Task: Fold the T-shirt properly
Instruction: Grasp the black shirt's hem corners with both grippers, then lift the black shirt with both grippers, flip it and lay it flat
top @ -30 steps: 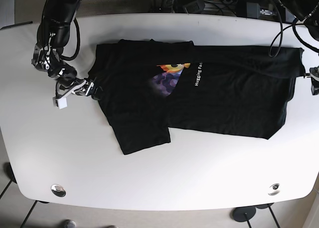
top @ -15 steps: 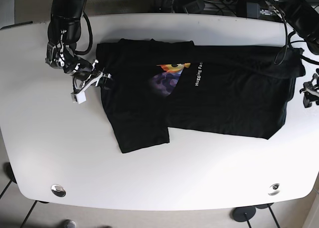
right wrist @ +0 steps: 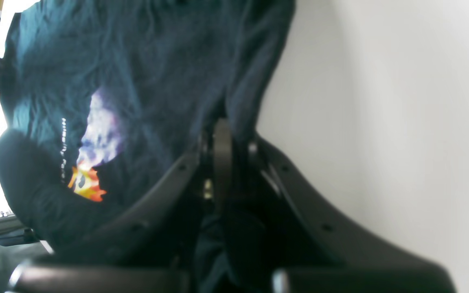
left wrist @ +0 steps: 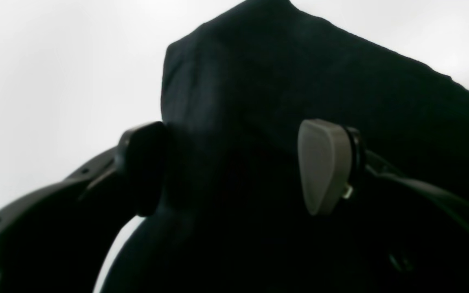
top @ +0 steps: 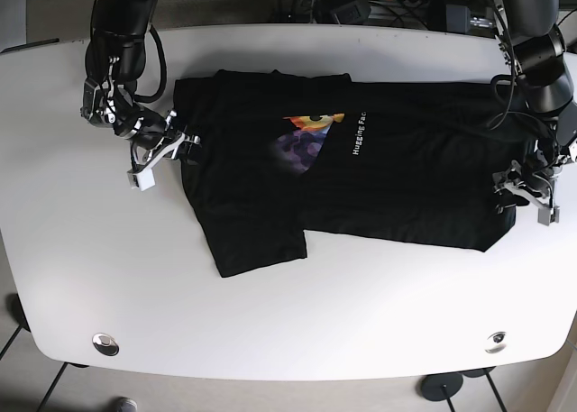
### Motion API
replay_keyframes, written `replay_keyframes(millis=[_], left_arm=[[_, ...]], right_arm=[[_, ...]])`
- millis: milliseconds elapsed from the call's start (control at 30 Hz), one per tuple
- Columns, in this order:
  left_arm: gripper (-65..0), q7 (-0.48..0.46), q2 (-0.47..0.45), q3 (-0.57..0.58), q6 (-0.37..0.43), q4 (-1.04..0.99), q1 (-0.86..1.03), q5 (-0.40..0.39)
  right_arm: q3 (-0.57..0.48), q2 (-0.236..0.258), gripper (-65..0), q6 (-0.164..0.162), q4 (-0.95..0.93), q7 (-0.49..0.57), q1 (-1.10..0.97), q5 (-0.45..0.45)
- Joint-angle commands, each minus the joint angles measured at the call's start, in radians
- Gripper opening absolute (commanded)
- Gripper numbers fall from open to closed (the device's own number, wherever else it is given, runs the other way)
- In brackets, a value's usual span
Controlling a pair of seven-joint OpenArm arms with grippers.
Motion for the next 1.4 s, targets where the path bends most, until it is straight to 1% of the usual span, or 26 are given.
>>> replay_keyframes(millis=[33,67,100,133,200,233,300,333,367,500,567,633,700,733,800,867,933,1000,1033,1100,1133,1200,1300,1400], left_arm=[[-18.7,0.041,-0.012,0.061,-0.017,-0.012,-0.034,-0.003],[-20.6,0.056,-0.010,0.089,-0.023,-0.012,-0.038,-0.003],[-25.6,0.065,-0.006,0.105,-0.023,-0.010,-0.038,-0.003],[-34.7,0.070,0.011,0.109,-0.023,-0.010,-0.038,-0.003],[-58.3,0.067,0.031,0.110,-0.023,-0.010,-0.038,0.001],[-65.0,0.067,0.031,0.112,-0.023,-0.010,-0.038,0.001],[-62.8,0.065,0.031,0.109,-0.023,0.000,-0.038,-0.003],[-64.2,0.067,0.033,0.096,-0.023,0.056,-0.035,-0.005],[-64.2,0.076,0.036,0.064,-0.023,0.140,-0.009,-0.003],[-64.2,0.193,0.039,-0.011,-0.023,0.398,0.120,-0.003],[-64.2,0.235,0.080,-0.023,-0.023,0.550,0.196,-0.003],[-64.2,0.257,0.108,-0.060,-0.023,0.692,0.244,-0.003],[-64.2,0.303,0.137,-0.102,-0.023,0.807,0.258,0.003],[-64.2,0.337,0.154,-0.116,-0.023,0.849,0.238,0.003],[-64.2,0.383,0.172,-0.116,-0.023,0.883,0.157,0.003],[-64.2,0.436,0.186,-0.116,-0.023,0.873,0.023,0.006],[-64.2,0.455,0.186,-0.108,-0.023,0.817,-0.086,0.006],[-64.2,0.449,0.185,-0.051,-0.021,0.714,-0.226,0.003],[-64.2,0.444,0.185,-0.034,-0.017,0.669,-0.285,0.001],[-64.2,0.413,0.186,-0.007,-0.014,0.590,-0.399,0.003],[-64.2,0.394,0.186,0.010,-0.014,0.547,-0.454,0.003],[-64.2,0.358,0.186,0.039,-0.014,0.456,-0.565,0.003],[-64.2,0.294,0.186,0.087,-0.014,0.336,-0.713,0.003],[-64.2,0.245,0.180,0.101,-0.014,0.249,-0.829,0.003]], right_arm=[[0.004,0.007,-63.3,0.006,0.017,0.014,0.016,0.019],[0.004,0.006,-63.3,0.006,0.017,0.020,0.016,0.019],[0.004,0.006,-63.3,0.006,0.017,0.031,0.016,0.019],[0.004,0.006,-63.3,0.006,0.017,0.043,0.015,0.019],[0.003,0.006,-63.3,0.006,0.017,0.063,0.012,0.019],[0.001,0.006,-63.3,0.006,0.017,0.068,0.012,0.019],[0.001,0.006,-63.3,0.006,0.017,0.070,0.012,0.019],[0.001,0.006,-63.3,0.011,0.018,0.070,0.010,0.020],[0.001,0.006,-63.3,0.012,0.028,0.070,0.010,0.025],[-0.002,0.009,-63.4,0.014,0.123,0.062,-0.027,0.027],[0.003,0.013,-63.4,0.014,0.172,0.042,-0.059,0.025],[0.004,0.050,-63.4,0.014,0.209,0.042,-0.060,0.030],[0.003,0.073,-63.4,0.014,0.238,0.042,-0.050,0.030],[0.003,0.079,-63.4,0.014,0.247,0.040,-0.007,0.030],[-0.002,0.119,-63.4,0.014,0.247,0.040,0.059,0.030],[-0.002,0.162,-63.4,0.014,0.238,0.039,0.171,0.024],[-0.008,0.190,-63.4,0.014,0.175,0.036,0.271,0.030],[-0.058,0.230,-63.4,0.017,0.054,-0.001,0.437,0.027],[-0.078,0.251,-63.4,0.029,0.003,-0.001,0.506,0.028],[-0.105,0.271,-63.4,0.072,-0.094,-0.001,0.647,0.020],[-0.118,0.273,-63.4,0.084,-0.144,-0.001,0.721,0.019],[-0.151,0.293,-63.4,0.101,-0.247,-0.001,0.866,0.005],[-0.217,0.299,-63.4,0.150,-0.338,-0.001,1.078,-0.052],[-0.229,0.294,-63.4,0.181,-0.376,-0.001,1.235,-0.110]])
